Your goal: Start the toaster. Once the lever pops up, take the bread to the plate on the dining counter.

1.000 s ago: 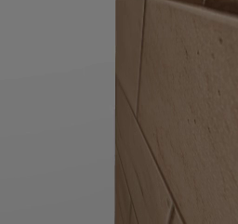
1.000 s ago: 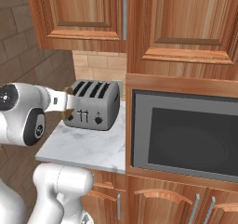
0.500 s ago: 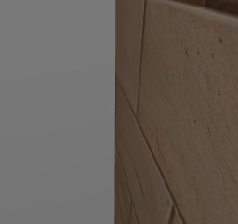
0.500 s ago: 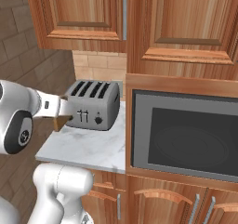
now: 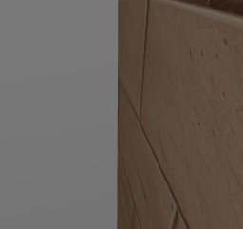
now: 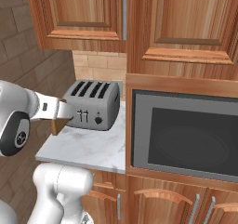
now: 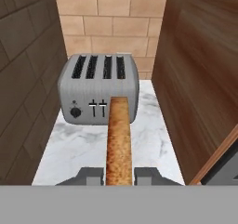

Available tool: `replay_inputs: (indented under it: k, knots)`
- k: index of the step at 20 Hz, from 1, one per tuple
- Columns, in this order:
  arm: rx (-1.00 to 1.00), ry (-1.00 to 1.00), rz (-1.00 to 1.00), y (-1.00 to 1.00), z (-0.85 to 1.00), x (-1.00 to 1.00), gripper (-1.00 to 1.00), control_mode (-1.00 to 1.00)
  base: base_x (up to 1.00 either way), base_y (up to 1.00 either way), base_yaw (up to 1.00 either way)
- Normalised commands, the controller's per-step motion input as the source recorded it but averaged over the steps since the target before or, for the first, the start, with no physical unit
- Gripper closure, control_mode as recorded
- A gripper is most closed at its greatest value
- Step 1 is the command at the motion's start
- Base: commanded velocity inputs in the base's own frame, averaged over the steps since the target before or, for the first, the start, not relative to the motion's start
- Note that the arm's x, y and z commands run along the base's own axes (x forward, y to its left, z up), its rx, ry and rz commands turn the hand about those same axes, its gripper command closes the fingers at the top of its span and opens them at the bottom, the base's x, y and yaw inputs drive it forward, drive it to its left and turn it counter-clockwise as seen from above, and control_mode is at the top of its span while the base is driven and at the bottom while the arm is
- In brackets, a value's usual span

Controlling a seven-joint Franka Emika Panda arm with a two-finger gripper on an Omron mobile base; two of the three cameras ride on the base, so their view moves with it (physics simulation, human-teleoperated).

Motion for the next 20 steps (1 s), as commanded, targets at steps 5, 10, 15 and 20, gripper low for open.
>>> replay_inputs:
  k: [5,10,15,20]
  knots:
    - [0.0,0.0,0.0,0.0,0.0,-0.1,1.0,-1.0,0.0,0.0,0.0]
    - [0.0,0.0,0.0,0.0,0.0,0.0,1.0,1.0,-0.3,-0.01,0.0]
    - [0.0,0.0,0.0,0.0,0.0,0.0,1.0,1.0,-0.81,-0.25,-0.01]
    - [0.0,0.0,0.0,0.0,0.0,0.0,1.0,1.0,-0.88,-0.46,-0.32]
